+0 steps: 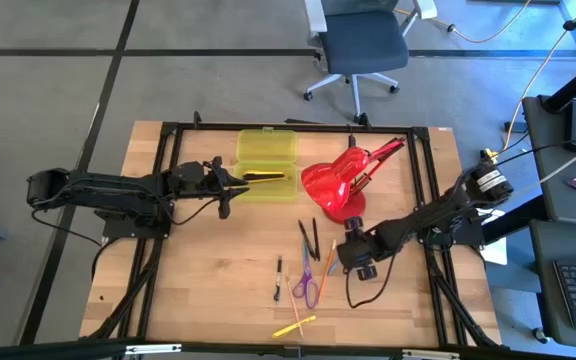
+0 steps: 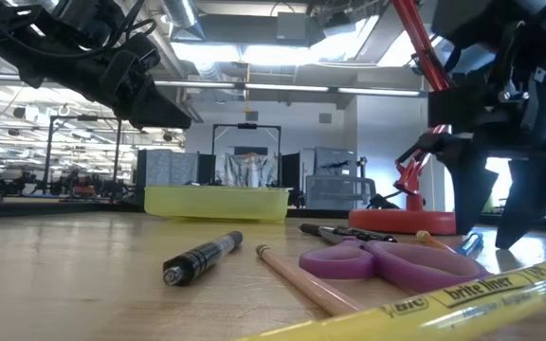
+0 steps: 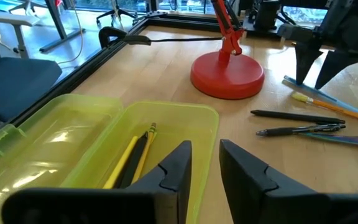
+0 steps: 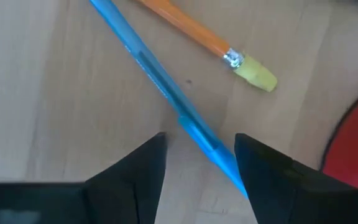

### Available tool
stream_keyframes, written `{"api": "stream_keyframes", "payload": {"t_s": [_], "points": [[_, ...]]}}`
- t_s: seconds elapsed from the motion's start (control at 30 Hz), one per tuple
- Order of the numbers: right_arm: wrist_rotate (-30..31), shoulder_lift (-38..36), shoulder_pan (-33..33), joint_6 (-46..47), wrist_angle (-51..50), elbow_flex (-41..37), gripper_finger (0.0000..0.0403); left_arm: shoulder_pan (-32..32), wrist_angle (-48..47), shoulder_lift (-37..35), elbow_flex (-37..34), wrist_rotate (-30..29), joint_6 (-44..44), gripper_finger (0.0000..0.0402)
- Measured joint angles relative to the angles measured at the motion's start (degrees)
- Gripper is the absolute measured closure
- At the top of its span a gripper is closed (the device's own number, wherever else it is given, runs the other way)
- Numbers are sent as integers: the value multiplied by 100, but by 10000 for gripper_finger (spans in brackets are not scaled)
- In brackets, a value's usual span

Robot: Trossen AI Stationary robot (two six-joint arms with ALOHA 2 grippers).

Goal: Pick & place school supplies into a supply box
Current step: Put the light blue pen into the yellow supply box

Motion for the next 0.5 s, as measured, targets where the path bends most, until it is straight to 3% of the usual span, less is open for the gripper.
{"api": "stream_keyframes", "payload": {"t_s": [0.3, 0.5], "points": [[-763, 95, -252, -151, -36, 0, 270, 0, 0, 0, -1, 0, 15, 322], [-853, 103, -309, -246, -34, -3, 315, 0, 0, 0, 0, 0, 10, 327]]}}
